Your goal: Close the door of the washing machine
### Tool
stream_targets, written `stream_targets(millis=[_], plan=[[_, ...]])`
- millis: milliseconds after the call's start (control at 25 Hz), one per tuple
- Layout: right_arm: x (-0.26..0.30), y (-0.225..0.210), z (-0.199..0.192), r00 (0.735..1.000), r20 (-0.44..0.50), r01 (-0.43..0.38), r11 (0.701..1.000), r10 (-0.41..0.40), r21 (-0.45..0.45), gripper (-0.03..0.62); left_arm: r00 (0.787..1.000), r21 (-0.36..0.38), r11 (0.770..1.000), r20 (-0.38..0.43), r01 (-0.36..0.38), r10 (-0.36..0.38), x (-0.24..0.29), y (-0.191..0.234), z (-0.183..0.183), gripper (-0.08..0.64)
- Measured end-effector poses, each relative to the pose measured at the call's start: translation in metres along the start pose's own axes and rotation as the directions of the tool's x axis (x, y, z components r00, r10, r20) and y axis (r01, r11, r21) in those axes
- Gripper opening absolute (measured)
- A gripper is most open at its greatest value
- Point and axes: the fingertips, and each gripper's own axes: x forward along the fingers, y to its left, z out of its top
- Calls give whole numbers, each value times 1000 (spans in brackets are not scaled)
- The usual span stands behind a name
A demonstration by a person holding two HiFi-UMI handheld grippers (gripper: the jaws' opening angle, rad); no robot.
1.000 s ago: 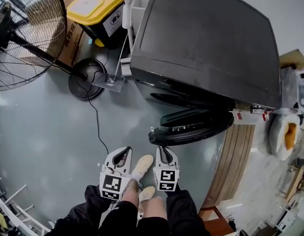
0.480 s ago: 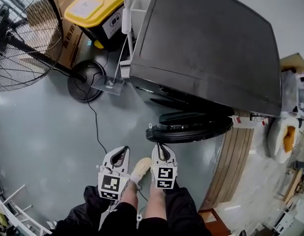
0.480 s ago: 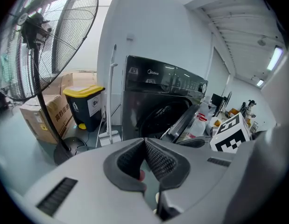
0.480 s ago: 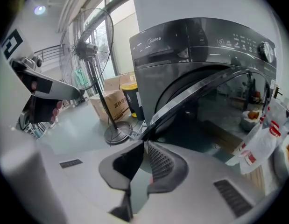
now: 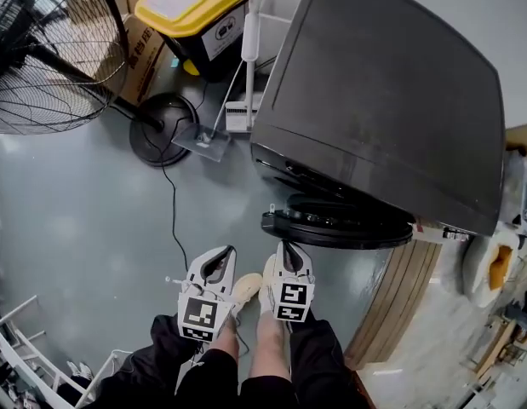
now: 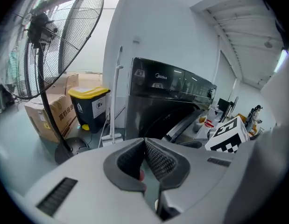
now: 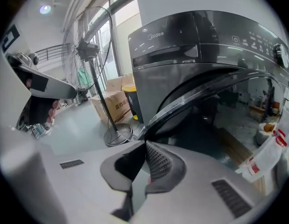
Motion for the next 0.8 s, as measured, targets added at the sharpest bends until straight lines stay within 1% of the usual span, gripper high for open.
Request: stream_targets(millis=[160,360,800], plan=[[13,-9,9,1000,-6,-9,1000,8,-25,18,1000,-13,1000,2,-20,20,8,5,8,25],[26,-17,19,1000,-8,-16,999,16,-35,18,999,-37,998,8,-50,50,11,11,13,24],[54,-33,41,999,-21,-45,996,44,-71,18,993,-89,989,19,-118,120,24,19,23,23]])
